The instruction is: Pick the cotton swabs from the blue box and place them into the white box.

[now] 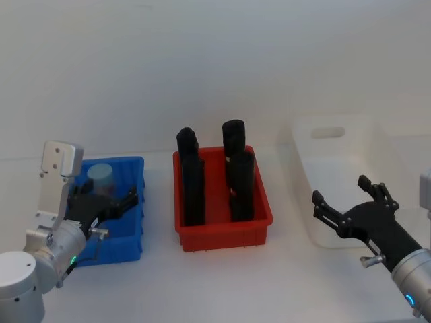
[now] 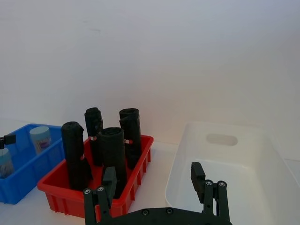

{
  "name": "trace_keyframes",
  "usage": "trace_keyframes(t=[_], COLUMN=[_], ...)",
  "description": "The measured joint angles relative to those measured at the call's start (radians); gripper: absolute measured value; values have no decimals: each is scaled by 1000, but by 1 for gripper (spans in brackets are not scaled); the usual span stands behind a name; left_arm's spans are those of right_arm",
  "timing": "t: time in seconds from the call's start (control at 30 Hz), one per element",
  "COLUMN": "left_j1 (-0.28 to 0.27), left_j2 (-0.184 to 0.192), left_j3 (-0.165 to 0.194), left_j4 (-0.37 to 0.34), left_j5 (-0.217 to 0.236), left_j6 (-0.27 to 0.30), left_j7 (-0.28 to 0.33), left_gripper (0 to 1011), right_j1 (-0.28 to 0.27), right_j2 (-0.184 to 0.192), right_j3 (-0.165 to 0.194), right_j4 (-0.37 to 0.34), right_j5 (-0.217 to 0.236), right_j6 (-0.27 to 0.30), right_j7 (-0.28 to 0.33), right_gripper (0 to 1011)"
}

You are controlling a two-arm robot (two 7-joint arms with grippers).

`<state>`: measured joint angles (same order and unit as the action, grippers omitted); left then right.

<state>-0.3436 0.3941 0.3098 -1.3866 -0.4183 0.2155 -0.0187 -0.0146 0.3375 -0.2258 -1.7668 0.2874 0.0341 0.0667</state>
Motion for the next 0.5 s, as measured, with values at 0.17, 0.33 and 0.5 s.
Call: trace_keyframes(t=[0.17,0.33,0.5], left_j1=[-5,-6,-5], left_j2=[3,7,11], left_j3=[-10,-18,-24], left_j4=[12,19,23], left_j5=[-10,-12,-6], left_j6=[23,42,56], left_j7=[5,13,20], left_gripper=[1003,1003,1003], right_j1=[0,0,0], right_j2=[0,0,0], right_j3=[0,0,0], right_j4=[0,0,0], right_j5=[0,0,0], right_j6=[0,0,0], right_j7=[0,0,0], right_gripper=[1001,1001,1001])
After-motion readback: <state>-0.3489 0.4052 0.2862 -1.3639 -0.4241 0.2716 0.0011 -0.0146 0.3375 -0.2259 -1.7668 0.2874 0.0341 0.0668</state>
